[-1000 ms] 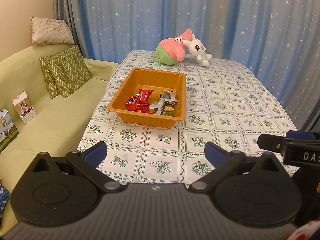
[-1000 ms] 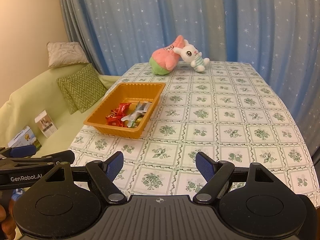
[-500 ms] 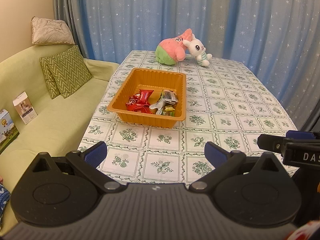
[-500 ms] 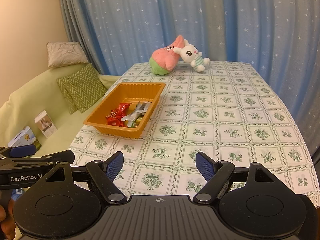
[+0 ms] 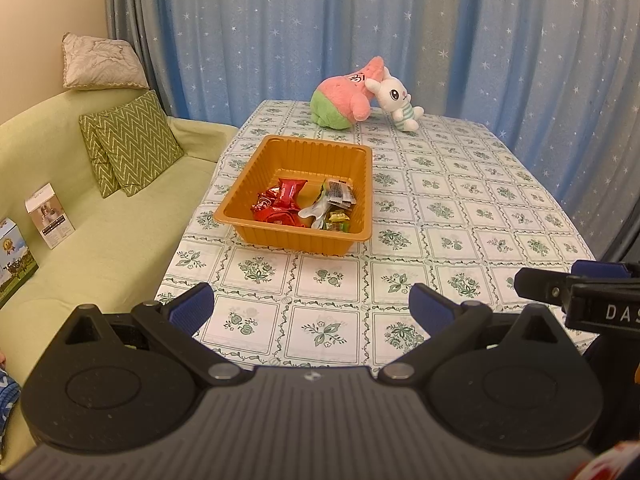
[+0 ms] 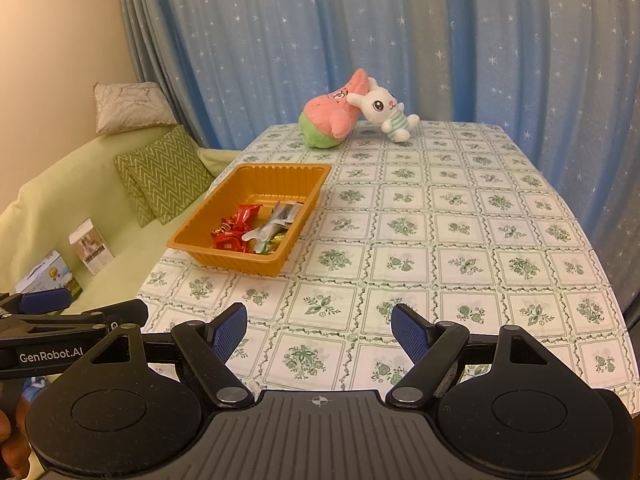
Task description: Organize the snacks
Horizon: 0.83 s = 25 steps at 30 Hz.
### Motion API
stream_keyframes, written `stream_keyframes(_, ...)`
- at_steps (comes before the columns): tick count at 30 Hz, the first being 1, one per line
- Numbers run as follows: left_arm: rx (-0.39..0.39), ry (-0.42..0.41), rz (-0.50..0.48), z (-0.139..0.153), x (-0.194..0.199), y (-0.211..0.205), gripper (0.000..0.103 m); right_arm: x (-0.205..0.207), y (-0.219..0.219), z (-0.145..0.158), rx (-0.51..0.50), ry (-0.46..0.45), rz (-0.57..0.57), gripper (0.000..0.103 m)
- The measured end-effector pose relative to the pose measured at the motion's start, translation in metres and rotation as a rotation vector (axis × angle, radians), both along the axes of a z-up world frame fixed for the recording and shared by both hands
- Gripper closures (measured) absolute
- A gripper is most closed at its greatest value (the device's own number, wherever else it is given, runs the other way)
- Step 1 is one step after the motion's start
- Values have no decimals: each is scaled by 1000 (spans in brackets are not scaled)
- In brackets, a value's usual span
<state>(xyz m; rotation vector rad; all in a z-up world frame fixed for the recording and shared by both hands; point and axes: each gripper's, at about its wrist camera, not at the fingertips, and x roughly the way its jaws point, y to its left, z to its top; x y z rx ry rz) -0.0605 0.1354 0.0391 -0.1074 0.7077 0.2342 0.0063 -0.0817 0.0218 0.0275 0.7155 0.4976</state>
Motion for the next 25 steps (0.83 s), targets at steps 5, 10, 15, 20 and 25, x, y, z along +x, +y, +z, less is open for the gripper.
stream_keyframes(5, 2, 0, -3, -1, 0, 1, 0, 0, 0, 0, 0, 0, 0, 24)
stream_keyframes(10, 2, 1, -2, -1, 0, 0, 0, 0, 1, 0, -2, 0, 0, 24)
stream_keyframes(15, 2, 1, -2, -1, 0, 0, 0, 0, 1, 0, -1, 0, 0, 24)
stream_keyframes(20, 2, 0, -2, -1, 0, 0, 0, 0, 1, -1, -2, 2, 2, 24)
stream_keyframes(25, 4, -5, -10, -1, 1, -1, 0, 0, 1, -1, -3, 2, 1, 24)
